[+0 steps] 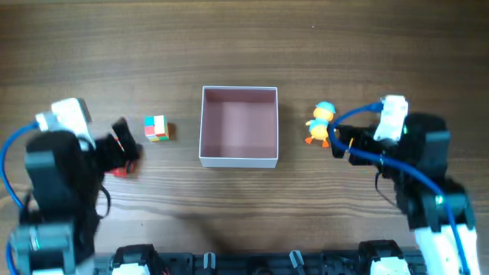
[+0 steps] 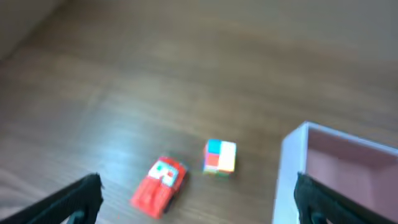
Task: Pack container
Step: 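Move the left gripper down onto the red toy truck, then close the left gripper on the red toy truck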
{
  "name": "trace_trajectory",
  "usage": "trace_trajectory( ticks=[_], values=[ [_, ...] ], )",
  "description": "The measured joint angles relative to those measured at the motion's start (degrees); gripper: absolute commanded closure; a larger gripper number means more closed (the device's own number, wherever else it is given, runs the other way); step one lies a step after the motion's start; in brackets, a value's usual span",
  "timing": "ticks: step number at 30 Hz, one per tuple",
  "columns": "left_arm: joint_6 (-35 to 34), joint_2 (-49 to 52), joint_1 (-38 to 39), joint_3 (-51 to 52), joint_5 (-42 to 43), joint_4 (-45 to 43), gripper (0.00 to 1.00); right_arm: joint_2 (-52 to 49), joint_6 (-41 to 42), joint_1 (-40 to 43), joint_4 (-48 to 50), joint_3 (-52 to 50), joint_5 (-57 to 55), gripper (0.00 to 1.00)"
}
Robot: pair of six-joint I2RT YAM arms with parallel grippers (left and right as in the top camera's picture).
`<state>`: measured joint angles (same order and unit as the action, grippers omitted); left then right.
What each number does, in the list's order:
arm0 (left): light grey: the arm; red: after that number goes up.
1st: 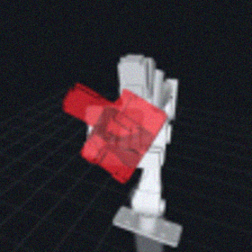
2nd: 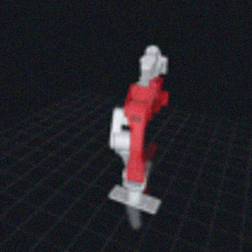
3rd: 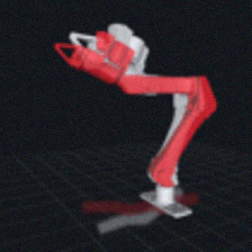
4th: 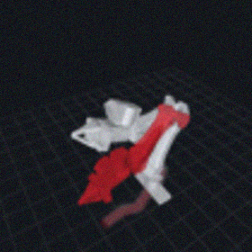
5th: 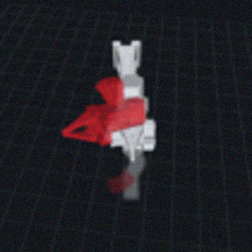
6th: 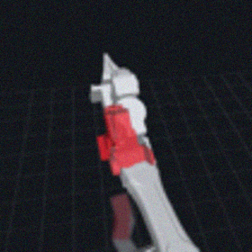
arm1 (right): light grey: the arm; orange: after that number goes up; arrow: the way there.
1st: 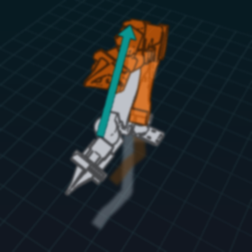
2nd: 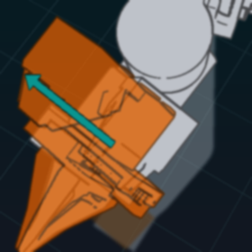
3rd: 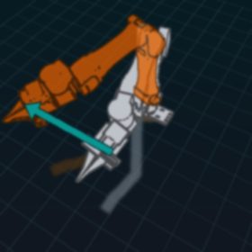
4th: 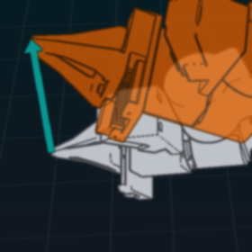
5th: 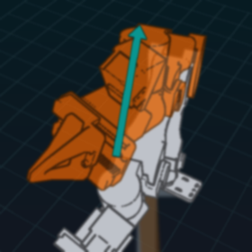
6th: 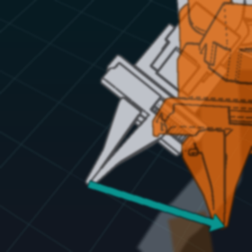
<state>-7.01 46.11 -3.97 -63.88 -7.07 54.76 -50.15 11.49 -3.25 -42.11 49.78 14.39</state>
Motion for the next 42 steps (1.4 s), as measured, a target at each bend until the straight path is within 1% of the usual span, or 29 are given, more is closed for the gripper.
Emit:
trace_trajectory(
  ticks=[1, 3, 4, 5, 7, 10, 12, 14, 16, 20, 21, 23, 24, 27, 29, 31, 36, 42],
  values=[
    [0.0, 4.7, -1.5, -3.7, 0.0, 3.4, 0.00, -1.9, -0.2, 0.0, -2.1, 1.9, 0.1, 0.00],
    [0.8, 13.2, -4.5, -8.0, 1.0, 7.1, 0.00, -6.2, 1.5, 0.0, -6.8, 4.8, -1.1, 0.00],
    [3.3, 16.4, -6.0, -9.0, 3.7, 8.7, 0.00, -8.2, 3.5, 0.0, -9.1, 5.3, -2.5, 0.00],
    [5.1, 19.5, -7.6, -9.5, 5.9, 9.2, 0.00, -10.6, 5.1, 0.0, -10.8, 5.5, -3.8, 0.00],
    [6.5, 26.2, -11.4, -9.9, 8.5, 9.5, 0.00, -15.1, 7.0, 0.0, -12.4, 5.6, -4.9, 0.00],
    [7.0, 35.3, -15.8, -9.9, 9.3, 8.0, 0.00, -19.2, 8.3, 0.0, -12.9, 5.6, -5.9, 0.00],
    [7.0, 39.2, -16.5, -9.9, 8.1, 7.2, 0.00, -19.5, 8.6, 0.0, -12.2, 5.6, -5.9, 0.00],
    [7.0, 41.1, -16.5, -9.9, 7.0, 5.8, 0.00, -19.5, 8.9, 0.0, -11.9, 5.6, -5.9, 0.00],
    [8.7, 41.9, -16.3, -9.9, 6.3, 4.5, 0.00, -19.5, 8.9, 0.0, -11.9, 5.6, -6.0, 0.00],
    [15.1, 42.4, -14.6, -9.9, 5.7, 1.5, 0.00, -19.5, 8.9, 0.0, -11.7, 5.6, -6.1, 0.00],
    [17.7, 42.4, -13.6, -9.9, 5.6, 1.5, 0.00, -19.5, 8.9, 0.0, -11.6, 5.6, -6.1, 0.00],
    [20.3, 42.4, -12.2, -9.9, 5.2, 2.5, 0.00, -19.5, 8.9, 0.0, -11.7, 5.6, -6.7, 0.01],
    [22.8, 42.5, -11.0, -9.9, 3.1, 4.6, 0.00, -19.5, 8.9, 0.0, -11.6, 5.6, -7.4, 0.00],
    [23.9, 42.5, -9.8, -9.2, 1.3, 6.0, 0.00, -19.5, 8.3, 0.0, -11.7, 5.6, -7.9, 0.00],
    [23.9, 42.5, -9.8, -5.0, 0.9, 5.4, 0.00, -19.5, 7.5, 0.0, -11.6, 5.6, -8.5, 0.00],
    [23.9, 42.7, -9.8, -1.9, 0.9, 3.9, 0.00, -19.5, 7.1, 0.0, -11.6, 5.6, -8.9, 0.00],
    [23.9, 42.8, -10.9, 1.7, 1.1, 0.1, 0.00, -19.5, 6.6, 0.0, -11.6, 5.6, -9.4, 0.00],
    [25.0, 42.9, -13.3, 4.4, 1.4, -4.3, 0.10, -19.5, 6.6, 0.0, -11.6, 5.6, -9.5, 0.00]
  ],
)
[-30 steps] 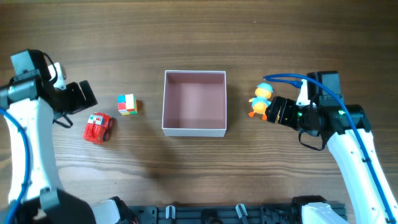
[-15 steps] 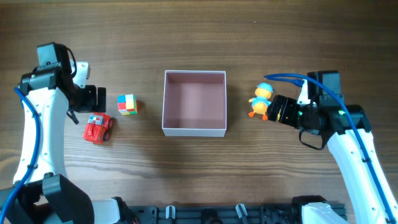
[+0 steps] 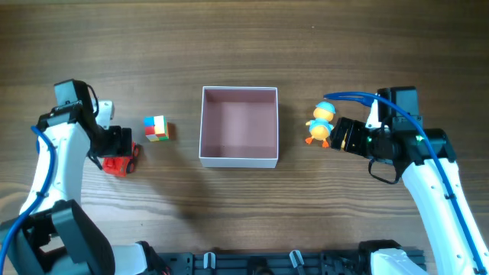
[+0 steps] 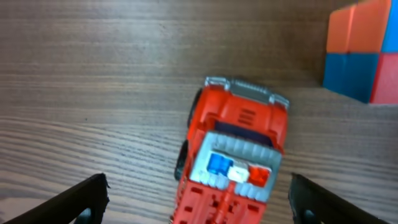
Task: Pack container
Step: 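Close the left gripper on the red toy truck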
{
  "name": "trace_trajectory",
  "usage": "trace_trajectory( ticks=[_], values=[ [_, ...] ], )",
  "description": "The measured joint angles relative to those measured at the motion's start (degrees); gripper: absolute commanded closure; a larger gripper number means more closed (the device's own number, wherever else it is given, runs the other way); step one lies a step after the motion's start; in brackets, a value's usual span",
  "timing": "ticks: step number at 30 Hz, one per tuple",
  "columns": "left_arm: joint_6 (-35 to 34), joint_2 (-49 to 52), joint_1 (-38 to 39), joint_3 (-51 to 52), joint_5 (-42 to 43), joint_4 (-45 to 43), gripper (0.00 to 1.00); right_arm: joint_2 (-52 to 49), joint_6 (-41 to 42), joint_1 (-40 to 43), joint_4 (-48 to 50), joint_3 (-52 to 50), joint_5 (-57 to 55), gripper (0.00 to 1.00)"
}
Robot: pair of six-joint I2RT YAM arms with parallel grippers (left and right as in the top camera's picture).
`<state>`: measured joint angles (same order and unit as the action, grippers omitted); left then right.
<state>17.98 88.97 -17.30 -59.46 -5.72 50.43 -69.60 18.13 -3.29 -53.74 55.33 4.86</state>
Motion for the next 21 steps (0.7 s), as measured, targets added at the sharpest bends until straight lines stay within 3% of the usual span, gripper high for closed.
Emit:
trace_trajectory(
  ticks=[4, 8, 16, 21],
  values=[
    [0.5, 0.0, -0.3, 0.0, 1.2, -2.8, 0.13, 0.0, 0.0, 0.0, 0.0, 0.0, 0.0, 0.00],
    [2.1, 1.6, -0.3, 0.0, 4.6, -2.9, 0.01, 0.0, 0.0, 0.0, 0.0, 0.0, 0.0, 0.01],
    [2.9, 2.2, -0.2, 2.6, 6.7, 0.2, 0.03, 0.0, -0.5, 0.0, 0.0, 0.0, 0.0, 0.00],
    [3.2, 2.2, -0.2, 3.6, 6.7, 0.7, 0.29, 0.0, -0.7, 0.0, 0.0, 0.0, 0.0, 0.00]
  ],
)
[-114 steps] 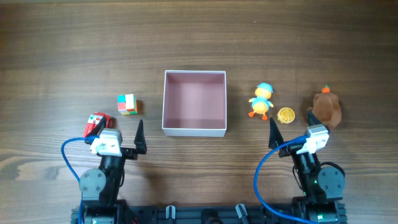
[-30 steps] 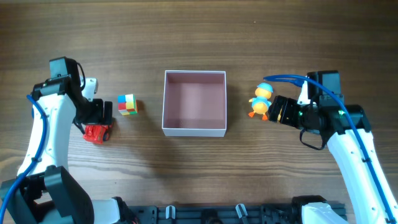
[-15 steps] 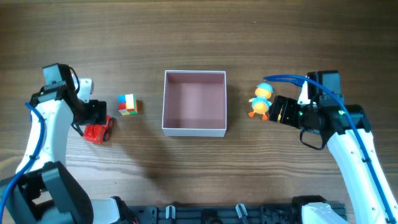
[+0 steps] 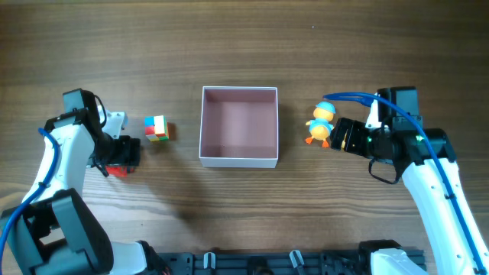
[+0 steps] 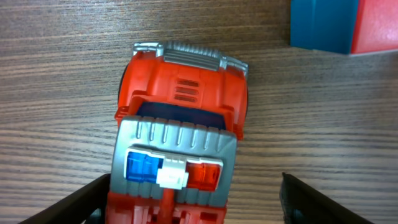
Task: Pack container
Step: 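Close the left gripper on the red toy truck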
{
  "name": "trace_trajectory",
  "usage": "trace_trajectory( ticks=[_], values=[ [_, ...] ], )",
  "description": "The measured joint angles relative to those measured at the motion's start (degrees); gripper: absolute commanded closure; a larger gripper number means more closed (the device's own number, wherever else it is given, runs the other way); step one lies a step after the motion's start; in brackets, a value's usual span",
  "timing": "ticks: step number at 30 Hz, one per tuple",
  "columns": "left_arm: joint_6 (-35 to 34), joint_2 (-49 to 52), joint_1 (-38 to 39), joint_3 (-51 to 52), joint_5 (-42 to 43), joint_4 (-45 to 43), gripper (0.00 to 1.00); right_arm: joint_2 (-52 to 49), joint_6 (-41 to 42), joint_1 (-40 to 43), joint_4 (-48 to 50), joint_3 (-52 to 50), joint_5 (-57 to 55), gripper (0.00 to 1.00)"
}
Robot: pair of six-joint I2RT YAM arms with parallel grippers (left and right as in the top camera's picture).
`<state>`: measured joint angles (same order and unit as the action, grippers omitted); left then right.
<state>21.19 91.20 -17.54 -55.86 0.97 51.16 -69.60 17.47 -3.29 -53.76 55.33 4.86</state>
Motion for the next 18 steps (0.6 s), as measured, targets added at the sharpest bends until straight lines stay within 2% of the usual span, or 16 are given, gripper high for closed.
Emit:
trace_trajectory(
  ticks=[7, 11, 15, 18],
  values=[
    [0.6, 0.0, 0.0, 0.0, -0.1, -0.2, 0.49, 0.0, 0.0, 0.0, 0.0, 0.0, 0.0, 0.00],
    [0.6, 0.0, 0.0, 0.0, 0.0, -0.2, 0.55, 0.0, -0.1, 0.0, 0.0, 0.0, 0.0, 0.00],
    [0.6, 0.0, 0.0, 0.0, 0.0, -0.2, 0.65, 0.0, -0.2, 0.0, 0.0, 0.0, 0.0, 0.00],
    [0.6, 0.0, 0.0, 0.0, 0.0, -0.3, 0.80, 0.0, -0.2, 0.0, 0.0, 0.0, 0.0, 0.00]
  ],
)
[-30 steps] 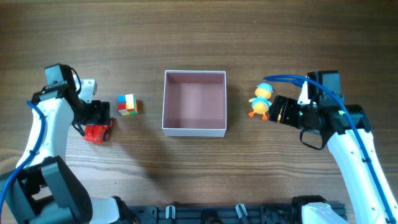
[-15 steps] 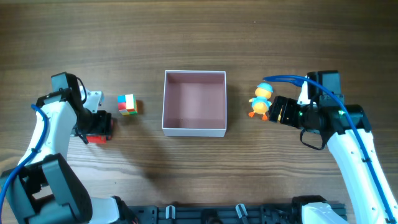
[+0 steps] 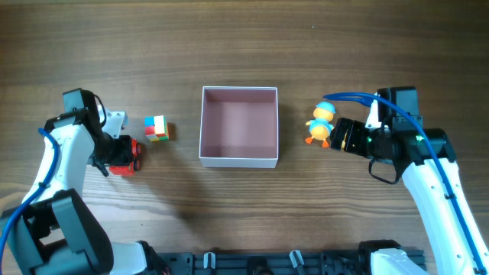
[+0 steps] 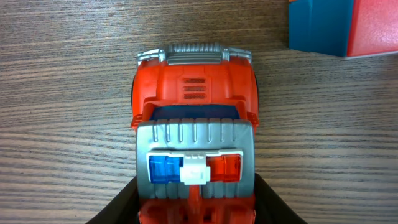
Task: Pack container
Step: 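Close the left gripper on the red toy truck, then lift the truck with the left gripper and lower it into the box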
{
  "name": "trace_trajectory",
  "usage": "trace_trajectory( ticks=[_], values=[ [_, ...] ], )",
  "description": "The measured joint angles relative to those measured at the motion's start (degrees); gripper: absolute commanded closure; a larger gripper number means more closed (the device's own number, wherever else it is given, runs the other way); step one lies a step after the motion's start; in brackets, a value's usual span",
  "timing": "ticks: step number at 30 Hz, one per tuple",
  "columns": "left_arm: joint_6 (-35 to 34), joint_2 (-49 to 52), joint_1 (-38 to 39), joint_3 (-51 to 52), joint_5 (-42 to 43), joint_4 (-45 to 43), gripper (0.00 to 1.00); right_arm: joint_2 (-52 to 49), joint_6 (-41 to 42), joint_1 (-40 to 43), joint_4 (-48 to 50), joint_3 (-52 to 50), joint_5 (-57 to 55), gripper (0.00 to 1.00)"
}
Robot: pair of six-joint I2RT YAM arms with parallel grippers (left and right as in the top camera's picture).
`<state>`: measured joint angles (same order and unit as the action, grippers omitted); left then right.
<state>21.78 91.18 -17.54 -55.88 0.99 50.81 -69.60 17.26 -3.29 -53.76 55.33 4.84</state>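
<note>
A red toy fire truck (image 4: 194,112) with a grey roof and blue and red lights lies on the wood table, straight between the fingers (image 4: 119,211) of my left gripper (image 4: 196,208), which is shut on its sides. From overhead the truck (image 3: 126,156) and the left gripper (image 3: 118,153) are left of the box. The open white box (image 3: 238,161) with a pink inside stands mid-table, nothing in it. A yellow duck with a blue cap (image 3: 320,124) stands right of the box. My right gripper (image 3: 342,136) sits just right of the duck, open, apart from it.
A small colour cube (image 3: 157,128) lies between the truck and the box; its blue and red faces (image 4: 342,25) show at the top right of the left wrist view. The table (image 3: 244,38) is dark wood.
My left gripper's fingers have shut onto the truck's sides, and the truck now lies straight instead of tilted. The right arm and the duck have not moved.
At first my left gripper hung open, well above the truck and cube, and the right gripper was near the duck. Then the left gripper was low and open over the tilted truck, then lower around it. Now it is shut on the truck.
</note>
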Motion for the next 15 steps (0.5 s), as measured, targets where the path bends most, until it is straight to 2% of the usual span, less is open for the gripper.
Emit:
trace_trajectory(
  ticks=[2, 4, 7, 11, 15],
  values=[
    [0.0, 0.0, 0.0, 0.0, 0.0, -0.1, 0.92, 0.0, 0.0, 0.0, 0.0, 0.0, 0.0, 0.00],
    [0.0, 0.0, 0.0, -0.1, 0.0, 0.0, 0.96, 0.0, 0.0, 0.0, 0.0, 0.0, 0.0, 0.00],
    [-0.1, 0.0, 0.0, -1.9, 0.0, 0.8, 0.96, 0.0, 0.0, 0.0, 0.0, 0.0, 0.0, 0.00],
    [-3.9, -1.9, 0.0, -8.3, 0.0, 3.4, 0.96, 0.0, 0.0, 0.0, 0.0, 0.0, 0.0, 0.00],
    [-9.5, -6.6, 4.5, -20.5, 0.0, 7.8, 0.96, 0.0, 0.0, 0.0, 0.0, 0.0, 0.0, 0.00]
  ],
)
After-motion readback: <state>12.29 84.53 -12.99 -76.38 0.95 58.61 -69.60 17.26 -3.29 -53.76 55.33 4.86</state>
